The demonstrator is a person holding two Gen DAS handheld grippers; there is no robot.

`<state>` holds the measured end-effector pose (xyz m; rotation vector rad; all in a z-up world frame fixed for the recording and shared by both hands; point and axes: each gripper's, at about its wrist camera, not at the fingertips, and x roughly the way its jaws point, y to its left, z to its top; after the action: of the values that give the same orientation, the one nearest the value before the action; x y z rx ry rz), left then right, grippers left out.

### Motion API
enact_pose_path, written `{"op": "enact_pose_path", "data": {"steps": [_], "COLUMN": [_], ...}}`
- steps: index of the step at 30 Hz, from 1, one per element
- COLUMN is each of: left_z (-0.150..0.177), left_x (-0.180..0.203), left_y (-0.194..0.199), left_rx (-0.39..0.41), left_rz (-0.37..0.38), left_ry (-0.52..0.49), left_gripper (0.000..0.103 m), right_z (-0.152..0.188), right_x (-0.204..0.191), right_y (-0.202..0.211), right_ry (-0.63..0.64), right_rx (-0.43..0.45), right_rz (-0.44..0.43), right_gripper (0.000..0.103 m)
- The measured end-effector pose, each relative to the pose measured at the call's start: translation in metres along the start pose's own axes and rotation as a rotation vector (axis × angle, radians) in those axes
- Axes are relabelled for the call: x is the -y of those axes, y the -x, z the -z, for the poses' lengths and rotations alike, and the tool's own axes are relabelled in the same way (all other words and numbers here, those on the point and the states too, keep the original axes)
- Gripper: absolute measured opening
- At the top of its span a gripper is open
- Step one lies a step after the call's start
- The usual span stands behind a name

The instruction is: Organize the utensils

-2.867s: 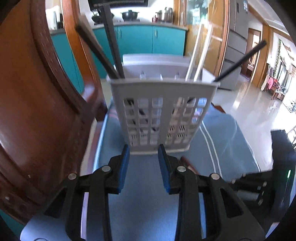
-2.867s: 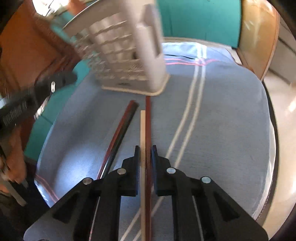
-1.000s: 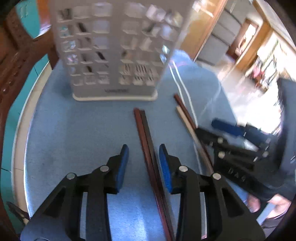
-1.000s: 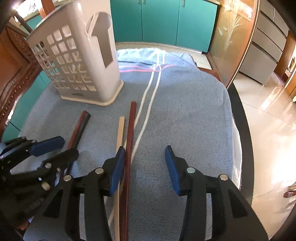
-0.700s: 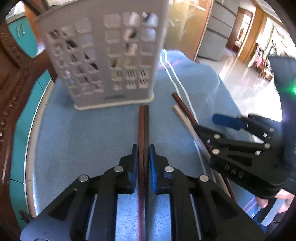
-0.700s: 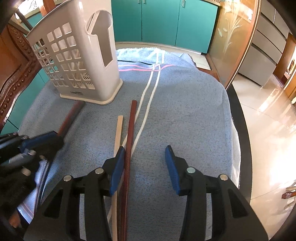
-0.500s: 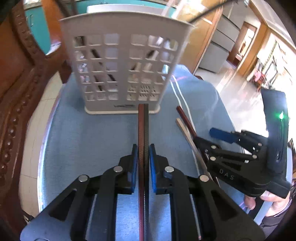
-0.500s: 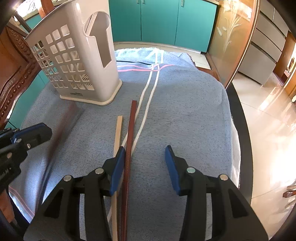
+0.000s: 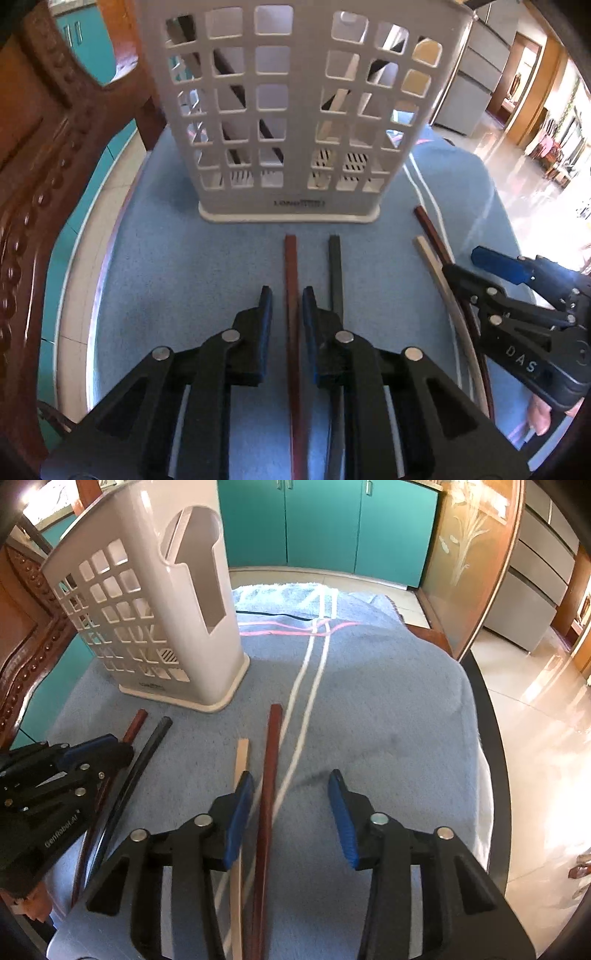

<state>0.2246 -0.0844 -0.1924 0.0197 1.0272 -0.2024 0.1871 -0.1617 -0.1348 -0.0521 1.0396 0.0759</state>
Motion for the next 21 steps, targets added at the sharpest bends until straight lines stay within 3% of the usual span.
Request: {"op": "enact_pose_path", "data": {"steps": [1,2,4,6,11,15,21], "left_z": [0.000,-0.002,-0.003,-0.006,-0.002,0.001,0.017], "left_x": [0.001,0.003,0.007,0.010,0.009,0.005,-0.001], "left_y": [-0.001,-0.002,-0.002,0.000,0.018,0.068,0.163], "left_rx": [0.001,0.004,0.006,0.009,0.057,0.162,0.338], "left_rz": [-0.006,-0.021,-0.040,-0.036,-0.015,0.021,0.067], "left_ry": [-0.001,-0.011,-0.027,-0.033,-0.025,-0.013,-0.001], "left_gripper": [0.018,0.018,0.018,0.007,0.007,0.007,0.007], "right_z": [0.000,0.000,0.002,0.005,0.010,0.021,0.033], "right_x": [0.000,0.001,0.002,0.005,0.016,0.027,0.027], "right_y": [0.000,0.000,0.002,0.008,0.057,0.118,0.194], "right_ry": [-0.001,-0.011,-0.017,-0.020,-0.045,-0.075,-0.042], "right_rx": [0.002,-0.003,-0.004,0.014,0.121,0.245,0.348], "right_rz": [-0.016,-0.045,-0.068,-0.071,-0.124,-0.185,-0.273], "right_gripper": [0.023,0.008,0.007,0.006,0.006,0.006,0.007]}}
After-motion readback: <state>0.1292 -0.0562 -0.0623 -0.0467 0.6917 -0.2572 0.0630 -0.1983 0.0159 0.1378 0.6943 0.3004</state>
